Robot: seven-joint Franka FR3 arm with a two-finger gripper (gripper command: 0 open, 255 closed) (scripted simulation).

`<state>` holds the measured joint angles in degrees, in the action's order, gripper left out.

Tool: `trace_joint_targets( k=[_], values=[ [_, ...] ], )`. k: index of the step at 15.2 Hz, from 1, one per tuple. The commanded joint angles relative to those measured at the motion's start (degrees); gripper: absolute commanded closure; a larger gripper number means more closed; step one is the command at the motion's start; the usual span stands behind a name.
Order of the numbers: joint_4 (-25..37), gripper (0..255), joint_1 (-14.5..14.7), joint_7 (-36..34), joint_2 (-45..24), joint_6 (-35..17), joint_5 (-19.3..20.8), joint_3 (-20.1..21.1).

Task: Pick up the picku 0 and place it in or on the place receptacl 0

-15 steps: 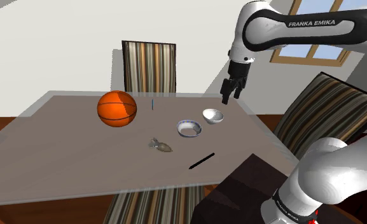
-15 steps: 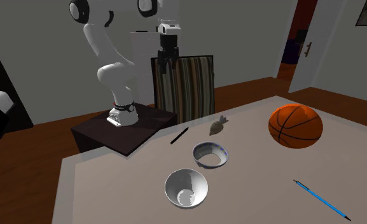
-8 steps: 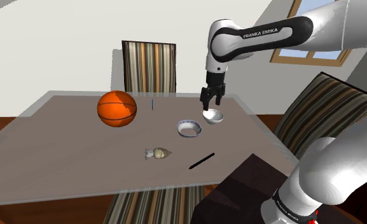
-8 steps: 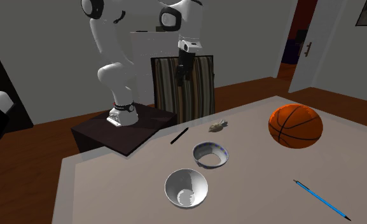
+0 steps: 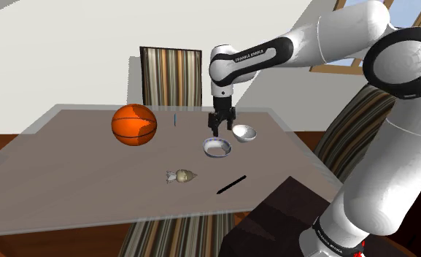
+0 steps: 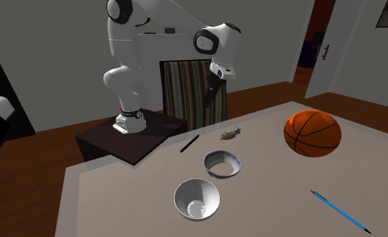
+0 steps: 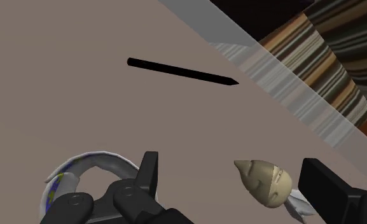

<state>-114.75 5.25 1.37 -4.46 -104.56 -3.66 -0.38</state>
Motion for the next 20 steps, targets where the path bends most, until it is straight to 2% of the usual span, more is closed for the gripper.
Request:
trace_joint_targets(
  k=[1, 7, 14, 20],
  values=[
    [3.16, 0, 0.45, -0.42, -4.52, 0.12, -0.40, 0.45],
    [15.48, 0, 1.42, -1.12, -19.56, 1.85, -1.09, 1.42],
    [33.23, 0, 2.58, -2.10, -37.24, 6.76, -1.46, 2.41],
    [28.31, 0, 2.80, -1.93, -37.01, 2.06, -1.62, 2.49]
  ],
)
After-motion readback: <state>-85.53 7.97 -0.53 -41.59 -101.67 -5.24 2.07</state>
